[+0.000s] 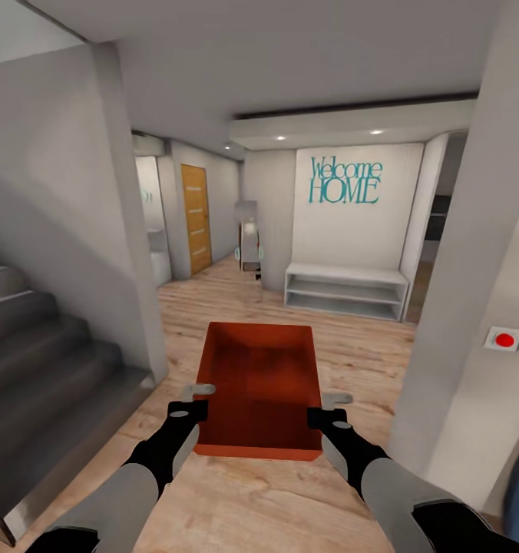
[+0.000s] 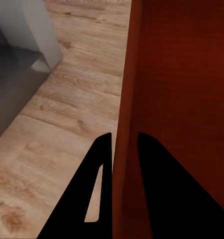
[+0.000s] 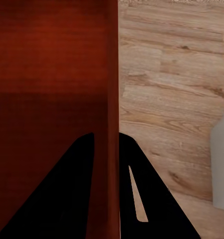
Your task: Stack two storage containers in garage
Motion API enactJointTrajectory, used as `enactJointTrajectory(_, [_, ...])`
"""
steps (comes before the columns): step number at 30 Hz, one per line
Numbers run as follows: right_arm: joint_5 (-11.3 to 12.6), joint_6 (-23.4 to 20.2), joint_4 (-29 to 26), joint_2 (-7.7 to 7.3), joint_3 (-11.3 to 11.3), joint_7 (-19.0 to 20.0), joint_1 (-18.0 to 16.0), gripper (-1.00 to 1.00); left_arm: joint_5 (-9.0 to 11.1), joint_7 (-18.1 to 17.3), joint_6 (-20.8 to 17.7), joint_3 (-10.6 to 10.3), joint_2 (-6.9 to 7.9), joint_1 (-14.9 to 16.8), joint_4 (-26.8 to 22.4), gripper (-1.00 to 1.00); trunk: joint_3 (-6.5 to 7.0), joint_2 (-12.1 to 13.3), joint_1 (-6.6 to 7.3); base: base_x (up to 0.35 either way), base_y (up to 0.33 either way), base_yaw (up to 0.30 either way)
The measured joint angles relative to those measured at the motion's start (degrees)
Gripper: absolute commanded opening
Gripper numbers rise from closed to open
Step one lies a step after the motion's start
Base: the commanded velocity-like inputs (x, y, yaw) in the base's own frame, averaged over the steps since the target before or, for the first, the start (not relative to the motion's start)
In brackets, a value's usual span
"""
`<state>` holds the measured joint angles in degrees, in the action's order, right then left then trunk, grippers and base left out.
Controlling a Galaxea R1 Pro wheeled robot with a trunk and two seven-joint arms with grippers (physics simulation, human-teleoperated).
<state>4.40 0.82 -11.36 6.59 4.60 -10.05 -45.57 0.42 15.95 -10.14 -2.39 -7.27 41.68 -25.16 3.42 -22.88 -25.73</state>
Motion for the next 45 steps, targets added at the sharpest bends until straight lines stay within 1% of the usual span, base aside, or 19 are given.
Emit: enactJointTrajectory(45, [-0.07, 0.00, -0.03, 0.04, -0.07, -0.02, 0.00, -1.00, 0.08, 0.00, -0.01, -0.05, 0.04, -0.01, -0.06, -1.00, 0.00, 0.00, 0.00, 0.324, 0.000, 0.000])
